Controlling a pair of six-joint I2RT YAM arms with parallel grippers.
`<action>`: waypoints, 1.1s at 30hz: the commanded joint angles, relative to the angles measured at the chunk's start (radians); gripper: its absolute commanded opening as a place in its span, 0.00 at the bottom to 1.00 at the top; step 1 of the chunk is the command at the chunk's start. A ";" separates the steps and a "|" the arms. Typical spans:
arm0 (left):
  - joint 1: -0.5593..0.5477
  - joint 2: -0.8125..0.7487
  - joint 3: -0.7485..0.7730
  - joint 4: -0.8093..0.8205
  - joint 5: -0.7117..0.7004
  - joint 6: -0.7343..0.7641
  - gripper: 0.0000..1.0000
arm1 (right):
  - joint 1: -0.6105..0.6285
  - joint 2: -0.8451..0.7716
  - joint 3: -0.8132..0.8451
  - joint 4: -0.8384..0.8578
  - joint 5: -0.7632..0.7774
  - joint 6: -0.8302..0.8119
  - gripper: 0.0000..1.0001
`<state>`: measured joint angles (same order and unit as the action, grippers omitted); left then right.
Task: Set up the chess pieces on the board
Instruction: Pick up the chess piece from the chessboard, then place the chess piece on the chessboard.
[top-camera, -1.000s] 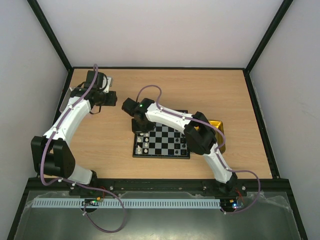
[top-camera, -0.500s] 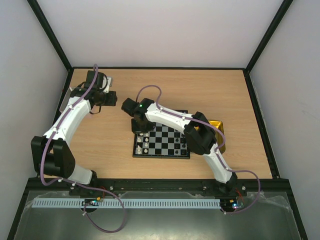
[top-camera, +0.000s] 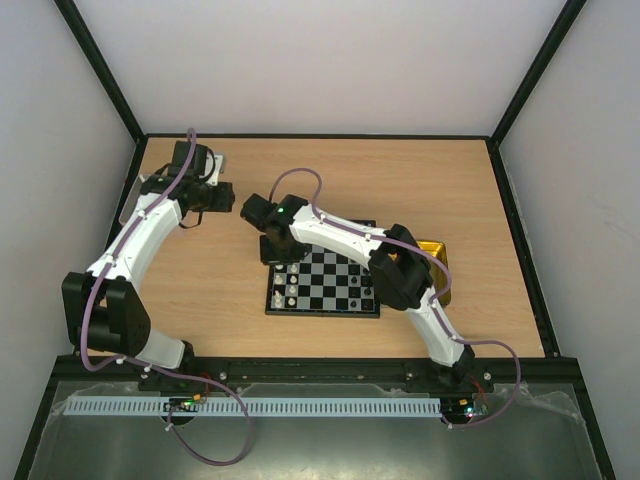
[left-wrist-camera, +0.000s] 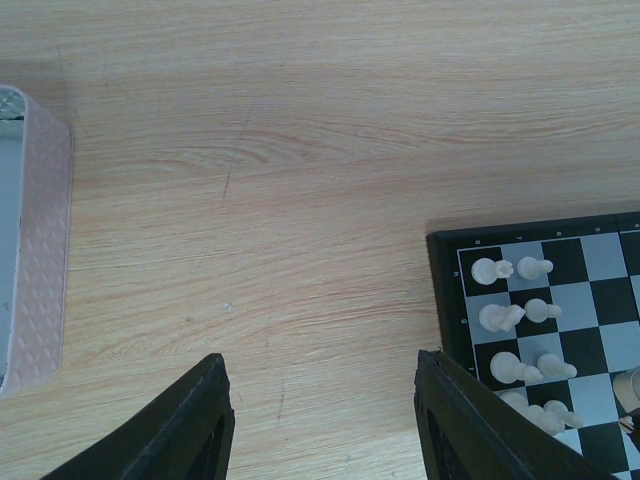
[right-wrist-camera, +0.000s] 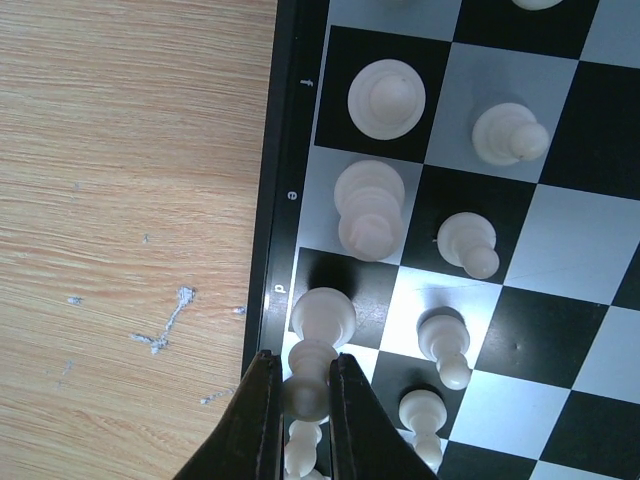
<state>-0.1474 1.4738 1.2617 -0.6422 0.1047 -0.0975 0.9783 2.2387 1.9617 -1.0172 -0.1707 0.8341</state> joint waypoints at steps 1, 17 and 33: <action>-0.004 0.005 -0.007 -0.018 0.009 0.004 0.52 | 0.008 0.004 0.018 -0.030 0.011 0.005 0.03; -0.004 0.008 -0.005 -0.020 0.011 0.004 0.52 | 0.010 0.006 -0.005 -0.036 0.033 0.004 0.03; -0.004 0.013 -0.002 -0.021 0.015 0.002 0.52 | 0.010 -0.001 -0.041 -0.010 0.016 0.006 0.03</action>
<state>-0.1474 1.4738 1.2617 -0.6426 0.1059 -0.0967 0.9825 2.2387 1.9369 -1.0176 -0.1596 0.8345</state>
